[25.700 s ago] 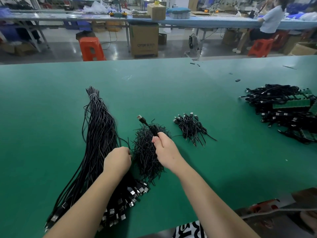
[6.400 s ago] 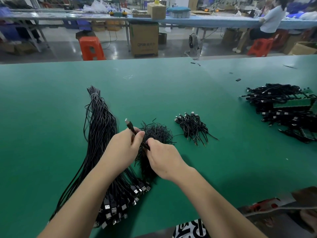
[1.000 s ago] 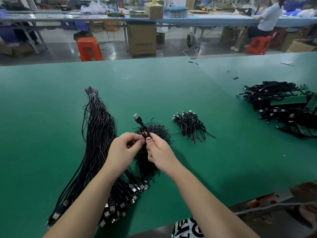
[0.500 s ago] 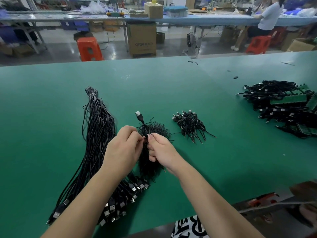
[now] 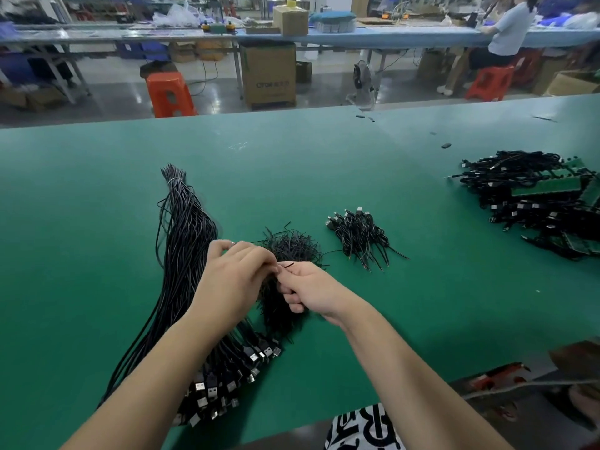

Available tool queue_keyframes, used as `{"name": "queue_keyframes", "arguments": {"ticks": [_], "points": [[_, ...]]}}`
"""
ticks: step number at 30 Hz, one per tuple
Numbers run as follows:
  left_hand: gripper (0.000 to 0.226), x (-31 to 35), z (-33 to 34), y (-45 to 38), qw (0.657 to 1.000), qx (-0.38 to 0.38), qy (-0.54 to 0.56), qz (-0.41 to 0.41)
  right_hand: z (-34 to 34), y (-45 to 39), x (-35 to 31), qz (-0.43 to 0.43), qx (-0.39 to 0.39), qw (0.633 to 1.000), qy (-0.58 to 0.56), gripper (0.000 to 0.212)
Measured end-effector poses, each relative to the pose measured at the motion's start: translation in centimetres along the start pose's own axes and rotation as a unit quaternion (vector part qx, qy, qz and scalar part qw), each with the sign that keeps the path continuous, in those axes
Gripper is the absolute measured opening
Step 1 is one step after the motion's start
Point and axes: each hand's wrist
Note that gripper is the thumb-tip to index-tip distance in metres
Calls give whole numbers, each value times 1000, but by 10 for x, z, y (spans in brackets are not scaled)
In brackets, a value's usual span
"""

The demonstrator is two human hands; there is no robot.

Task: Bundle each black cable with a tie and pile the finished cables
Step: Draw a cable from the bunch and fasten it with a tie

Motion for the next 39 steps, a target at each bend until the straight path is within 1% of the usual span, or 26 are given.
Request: {"name": "queue_keyframes", "arguments": {"ticks": [2,4,5,6,7,8,9,11,13,14,16,17,19,20,23,25,29,32,36,39], "points": [[12,4,1,2,994,-15,61,-94,0,1,-2,5,-13,1000,3,27],[11,7,1,3,981,-21,102,-162,1,3,-5,16,-24,999,18,26],[12,8,1,3,976,-23,114,-183,2,4,-7,8,-19,998,66,24],[14,8,1,2,972,-27,125,-198,3,5,-8,-16,-2,989,150,24],[15,9,0,1,968,-35,132,-209,4,5,-8,-50,20,967,250,27],[16,8,0,0,966,-45,139,-215,5,5,-6,-77,36,937,338,31],[17,7,-1,-1,962,-57,144,-224,6,5,-5,-89,48,916,389,32],[16,6,-2,-3,954,-85,147,-247,7,7,-3,-95,55,901,420,31],[18,7,-3,-5,953,-96,143,-249,8,4,-1,-94,64,881,459,30],[16,9,-3,-6,956,-87,136,-243,8,2,1,-97,71,871,477,27],[5,11,-3,-7,967,-38,105,-227,9,-1,4,-111,96,849,508,25],[5,13,-2,-7,970,-11,86,-225,10,-2,6,-119,112,842,514,24],[16,17,-1,-5,971,12,64,-229,12,-3,9,-129,145,836,513,22],[18,20,0,-4,972,10,64,-225,13,-4,9,-128,161,835,511,21],[11,25,0,-2,976,-9,73,-206,14,-7,10,-120,188,832,508,17],[8,24,2,-2,974,-24,75,-210,16,-9,11,-112,199,835,501,12],[13,25,6,-1,973,-44,58,-220,18,-11,15,-104,214,831,503,12],[11,30,8,0,980,-44,27,-193,18,-12,17,-108,219,833,497,12],[4,36,7,0,988,-27,-15,-152,19,-11,19,-125,227,827,499,11],[5,36,7,-1,991,-22,-53,-122,18,-10,18,-131,220,823,506,4]]}}
Point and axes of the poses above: each hand's wrist, its own y-axis away from the middle knuckle, its own z-axis out of the palm, x = y × z, and after that the axes turned 3 degrees about x, right-handed
